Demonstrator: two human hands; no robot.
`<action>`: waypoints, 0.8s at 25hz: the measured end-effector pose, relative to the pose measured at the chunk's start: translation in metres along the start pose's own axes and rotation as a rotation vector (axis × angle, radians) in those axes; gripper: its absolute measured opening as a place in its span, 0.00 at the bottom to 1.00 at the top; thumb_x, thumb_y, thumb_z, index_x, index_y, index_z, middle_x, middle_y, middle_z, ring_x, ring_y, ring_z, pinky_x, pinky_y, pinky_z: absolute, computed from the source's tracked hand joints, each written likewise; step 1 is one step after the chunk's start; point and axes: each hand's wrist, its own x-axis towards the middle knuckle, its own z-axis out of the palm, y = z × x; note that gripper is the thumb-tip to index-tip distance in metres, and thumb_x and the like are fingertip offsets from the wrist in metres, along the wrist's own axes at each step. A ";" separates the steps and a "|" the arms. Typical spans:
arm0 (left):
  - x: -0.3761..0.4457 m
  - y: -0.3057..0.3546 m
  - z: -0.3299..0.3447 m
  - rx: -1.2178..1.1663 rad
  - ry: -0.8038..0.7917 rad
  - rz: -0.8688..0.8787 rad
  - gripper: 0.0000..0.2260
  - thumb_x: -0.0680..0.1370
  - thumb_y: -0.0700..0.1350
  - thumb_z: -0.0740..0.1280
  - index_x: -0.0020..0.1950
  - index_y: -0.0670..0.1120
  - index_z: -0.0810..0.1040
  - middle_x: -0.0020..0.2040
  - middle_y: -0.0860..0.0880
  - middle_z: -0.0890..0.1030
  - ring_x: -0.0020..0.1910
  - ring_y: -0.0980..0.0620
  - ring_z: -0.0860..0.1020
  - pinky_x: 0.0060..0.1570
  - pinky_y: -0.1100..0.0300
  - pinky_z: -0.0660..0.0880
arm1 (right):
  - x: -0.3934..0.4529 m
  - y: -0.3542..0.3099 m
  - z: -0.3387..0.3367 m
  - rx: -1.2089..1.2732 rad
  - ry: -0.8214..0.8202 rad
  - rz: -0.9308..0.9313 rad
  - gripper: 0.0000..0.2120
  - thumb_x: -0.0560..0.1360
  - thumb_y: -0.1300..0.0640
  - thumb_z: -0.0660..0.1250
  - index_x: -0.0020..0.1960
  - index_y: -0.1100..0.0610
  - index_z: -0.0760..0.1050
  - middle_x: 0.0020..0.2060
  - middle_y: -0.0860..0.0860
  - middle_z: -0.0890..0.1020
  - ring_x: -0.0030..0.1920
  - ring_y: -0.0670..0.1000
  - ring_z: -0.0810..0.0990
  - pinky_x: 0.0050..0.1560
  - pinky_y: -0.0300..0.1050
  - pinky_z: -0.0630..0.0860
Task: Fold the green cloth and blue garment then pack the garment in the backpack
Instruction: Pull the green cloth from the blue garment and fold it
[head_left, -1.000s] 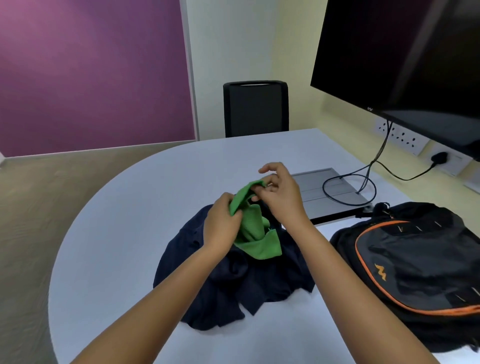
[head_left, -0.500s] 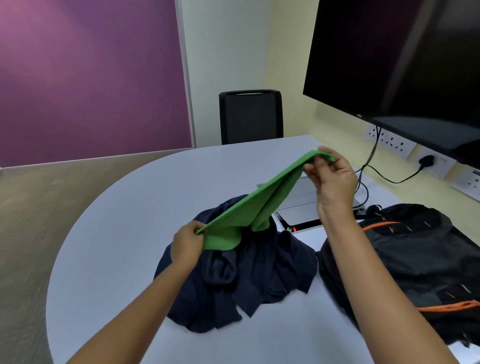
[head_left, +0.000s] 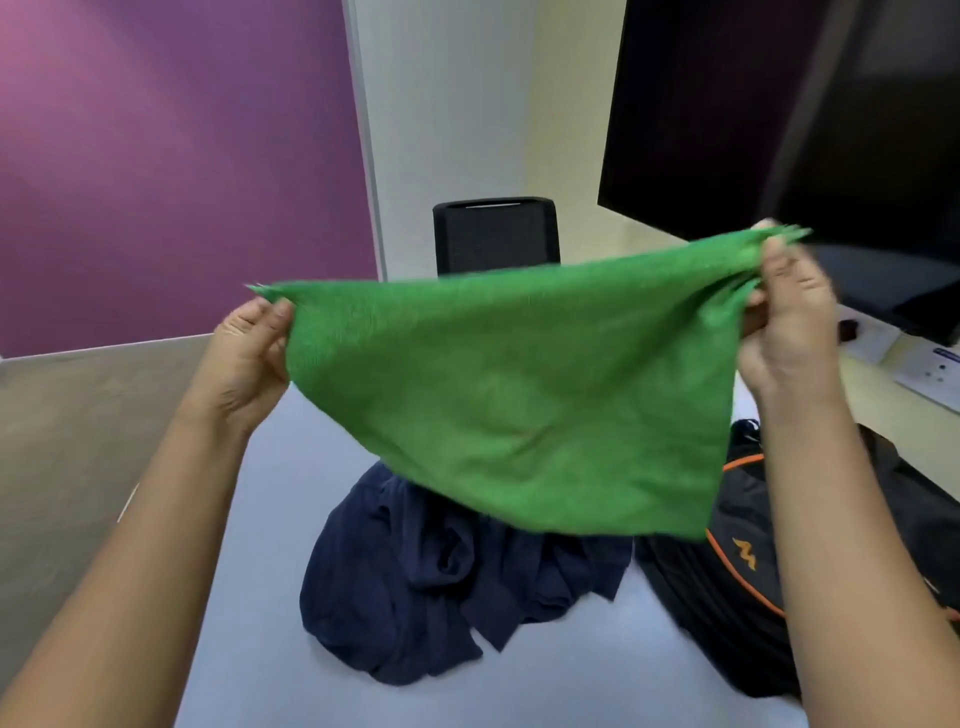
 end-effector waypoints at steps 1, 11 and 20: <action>-0.002 -0.006 -0.001 0.272 0.006 -0.048 0.08 0.74 0.41 0.67 0.35 0.48 0.81 0.25 0.55 0.79 0.24 0.63 0.75 0.34 0.65 0.76 | -0.001 0.014 -0.008 -0.245 0.031 0.078 0.10 0.71 0.53 0.70 0.50 0.57 0.80 0.30 0.44 0.80 0.26 0.39 0.71 0.28 0.31 0.73; -0.003 -0.049 0.012 0.308 0.331 -0.259 0.08 0.77 0.40 0.66 0.53 0.39 0.79 0.31 0.52 0.82 0.27 0.56 0.78 0.22 0.69 0.72 | -0.024 0.069 -0.026 -0.689 0.248 0.247 0.05 0.70 0.52 0.73 0.40 0.54 0.80 0.39 0.52 0.83 0.36 0.48 0.79 0.45 0.44 0.77; -0.037 -0.100 0.095 0.445 0.378 -0.197 0.12 0.75 0.45 0.68 0.31 0.53 0.80 0.29 0.52 0.80 0.32 0.50 0.77 0.40 0.53 0.77 | -0.101 0.123 0.052 -0.625 0.047 0.336 0.09 0.72 0.58 0.71 0.39 0.52 0.71 0.33 0.48 0.76 0.31 0.46 0.77 0.35 0.45 0.79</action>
